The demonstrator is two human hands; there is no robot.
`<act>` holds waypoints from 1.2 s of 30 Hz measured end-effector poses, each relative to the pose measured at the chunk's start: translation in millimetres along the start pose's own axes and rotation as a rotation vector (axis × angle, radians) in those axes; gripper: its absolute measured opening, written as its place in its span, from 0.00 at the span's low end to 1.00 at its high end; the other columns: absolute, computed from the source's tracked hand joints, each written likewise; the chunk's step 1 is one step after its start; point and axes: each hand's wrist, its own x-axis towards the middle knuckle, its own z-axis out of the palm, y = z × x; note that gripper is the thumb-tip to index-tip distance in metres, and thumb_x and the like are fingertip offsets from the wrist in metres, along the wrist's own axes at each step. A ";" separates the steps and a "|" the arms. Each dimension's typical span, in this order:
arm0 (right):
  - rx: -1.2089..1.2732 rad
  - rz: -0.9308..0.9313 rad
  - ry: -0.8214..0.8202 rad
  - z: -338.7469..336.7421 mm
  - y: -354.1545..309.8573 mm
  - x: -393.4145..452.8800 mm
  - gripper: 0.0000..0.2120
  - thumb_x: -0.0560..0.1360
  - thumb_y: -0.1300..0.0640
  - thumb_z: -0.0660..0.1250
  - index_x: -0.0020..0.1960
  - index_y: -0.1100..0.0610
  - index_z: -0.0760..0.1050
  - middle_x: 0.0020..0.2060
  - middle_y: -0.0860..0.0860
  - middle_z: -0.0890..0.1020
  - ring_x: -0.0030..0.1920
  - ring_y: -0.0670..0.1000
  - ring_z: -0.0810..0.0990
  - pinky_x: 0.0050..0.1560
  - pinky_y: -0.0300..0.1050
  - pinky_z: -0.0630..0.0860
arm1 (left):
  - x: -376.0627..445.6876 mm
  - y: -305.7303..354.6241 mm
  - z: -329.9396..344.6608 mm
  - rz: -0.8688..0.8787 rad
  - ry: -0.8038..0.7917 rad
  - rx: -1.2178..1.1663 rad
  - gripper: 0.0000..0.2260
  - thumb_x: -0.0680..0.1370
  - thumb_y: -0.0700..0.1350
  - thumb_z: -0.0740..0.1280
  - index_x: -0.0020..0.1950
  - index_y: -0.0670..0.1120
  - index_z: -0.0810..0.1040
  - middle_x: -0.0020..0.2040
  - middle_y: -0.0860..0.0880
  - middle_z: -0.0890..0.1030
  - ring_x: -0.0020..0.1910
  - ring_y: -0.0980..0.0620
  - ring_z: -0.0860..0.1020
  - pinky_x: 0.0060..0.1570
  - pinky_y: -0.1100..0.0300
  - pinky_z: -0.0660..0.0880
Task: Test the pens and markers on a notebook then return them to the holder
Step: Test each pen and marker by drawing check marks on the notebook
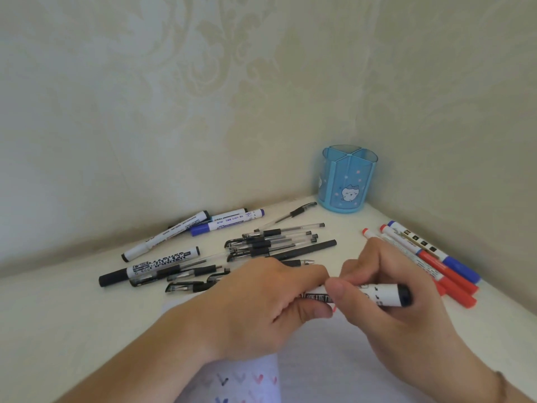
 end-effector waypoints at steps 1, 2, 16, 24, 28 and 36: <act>0.005 -0.013 -0.024 -0.5 -0.9 0.0 0.16 0.69 0.42 0.73 0.34 0.49 0.70 0.24 0.50 0.72 0.26 0.49 0.65 0.27 0.38 0.63 | 0.4 1.5 -0.8 -0.005 -0.023 -0.029 0.13 0.81 0.56 0.56 0.46 0.49 0.71 0.27 0.55 0.66 0.26 0.60 0.66 0.28 0.64 0.60; 0.005 -0.024 -0.049 -1.1 -2.2 0.4 0.16 0.70 0.42 0.72 0.34 0.50 0.70 0.24 0.48 0.72 0.25 0.48 0.65 0.27 0.37 0.63 | 0.4 2.5 -1.8 -0.012 -0.048 -0.063 0.13 0.81 0.57 0.57 0.46 0.49 0.72 0.26 0.53 0.67 0.26 0.57 0.67 0.28 0.64 0.60; 0.034 0.022 0.057 -29.0 -8.6 13.9 0.21 0.61 0.34 0.74 0.39 0.51 0.81 0.22 0.52 0.74 0.20 0.51 0.67 0.26 0.35 0.63 | -3.2 -11.3 0.1 -0.148 0.139 -0.344 0.13 0.76 0.54 0.61 0.59 0.54 0.69 0.39 0.50 0.70 0.35 0.51 0.67 0.35 0.60 0.66; 0.382 0.298 0.166 -64.4 -0.5 32.6 0.24 0.47 0.47 0.84 0.33 0.54 0.74 0.26 0.53 0.76 0.23 0.48 0.67 0.22 0.36 0.62 | -3.6 -25.1 6.7 -0.271 0.206 -0.111 0.26 0.80 0.34 0.57 0.63 0.65 0.59 0.51 0.58 0.72 0.50 0.61 0.74 0.50 0.70 0.69; 0.120 0.369 0.047 -63.5 -0.6 30.3 0.17 0.57 0.48 0.79 0.36 0.58 0.79 0.29 0.66 0.75 0.23 0.57 0.73 0.22 0.43 0.65 | 0.5 -28.5 10.6 -0.229 0.213 -0.109 0.25 0.79 0.38 0.65 0.65 0.63 0.63 0.56 0.67 0.78 0.57 0.64 0.76 0.58 0.71 0.68; -0.279 0.450 0.083 -62.2 16.8 27.8 0.23 0.71 0.63 0.72 0.24 0.57 0.65 0.19 0.56 0.66 0.25 0.53 0.62 0.27 0.27 0.67 | -1.8 -34.9 11.1 -0.177 0.203 0.010 0.14 0.75 0.47 0.72 0.59 0.58 0.76 0.47 0.71 0.77 0.49 0.76 0.73 0.51 0.80 0.65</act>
